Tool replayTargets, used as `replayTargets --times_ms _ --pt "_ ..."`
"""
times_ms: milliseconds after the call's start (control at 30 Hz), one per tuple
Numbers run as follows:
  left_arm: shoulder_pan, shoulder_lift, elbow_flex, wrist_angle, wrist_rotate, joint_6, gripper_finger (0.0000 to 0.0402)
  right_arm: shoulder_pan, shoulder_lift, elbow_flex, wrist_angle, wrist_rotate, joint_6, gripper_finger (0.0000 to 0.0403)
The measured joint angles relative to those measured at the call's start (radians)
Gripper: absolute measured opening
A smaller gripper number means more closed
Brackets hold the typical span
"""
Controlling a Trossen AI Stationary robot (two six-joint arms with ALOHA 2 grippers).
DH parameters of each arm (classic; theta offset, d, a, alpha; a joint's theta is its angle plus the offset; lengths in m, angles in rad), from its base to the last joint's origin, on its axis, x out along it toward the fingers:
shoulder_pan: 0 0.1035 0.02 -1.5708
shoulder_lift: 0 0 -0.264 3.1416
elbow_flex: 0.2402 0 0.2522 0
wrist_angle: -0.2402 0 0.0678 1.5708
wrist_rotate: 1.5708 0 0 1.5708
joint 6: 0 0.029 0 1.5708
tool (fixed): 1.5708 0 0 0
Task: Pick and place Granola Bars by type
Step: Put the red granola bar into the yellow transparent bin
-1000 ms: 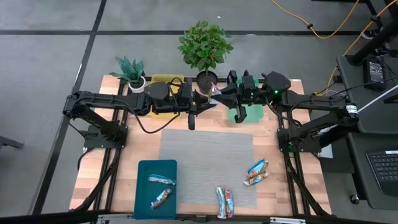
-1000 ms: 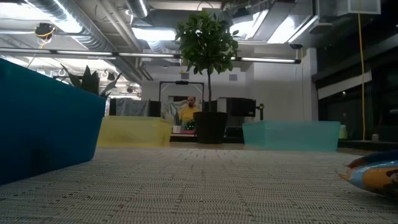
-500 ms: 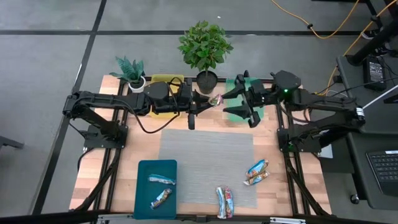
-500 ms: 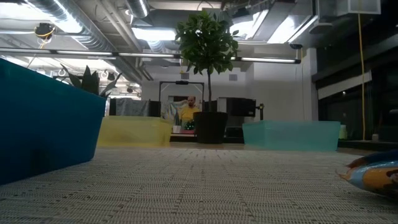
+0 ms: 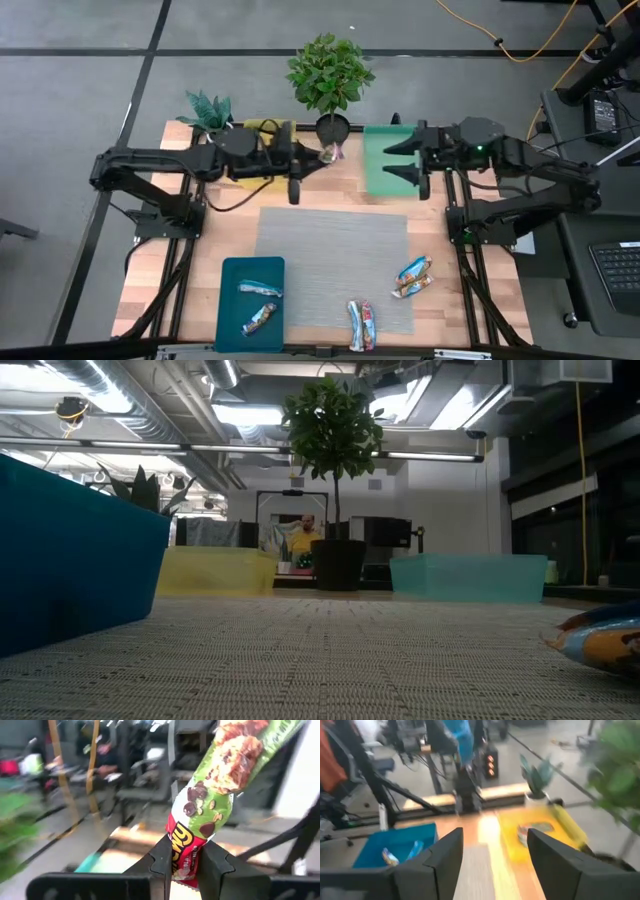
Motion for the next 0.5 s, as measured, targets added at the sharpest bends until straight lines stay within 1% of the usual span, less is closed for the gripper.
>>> replayTargets --times_ms 133,267,367,500 --pt "0.002 -0.094 0.0 -0.188 -0.11 -0.014 0.0054 0.0 -0.048 0.0 -0.088 0.035 0.0 0.0205" --pt "0.002 -0.149 0.0 -0.282 -0.208 -0.072 0.0054 0.0 -0.079 0.0 -0.094 0.059 -0.026 0.0192" --pt "0.002 -0.165 0.0 -0.319 -0.24 -0.106 0.0054 0.0 -0.09 0.0 -0.088 0.066 -0.056 0.0185" --pt "0.002 -0.167 0.0 -0.453 -0.25 -0.186 0.0054 0.0 -0.089 0.0 -0.088 0.073 -0.079 0.0179"
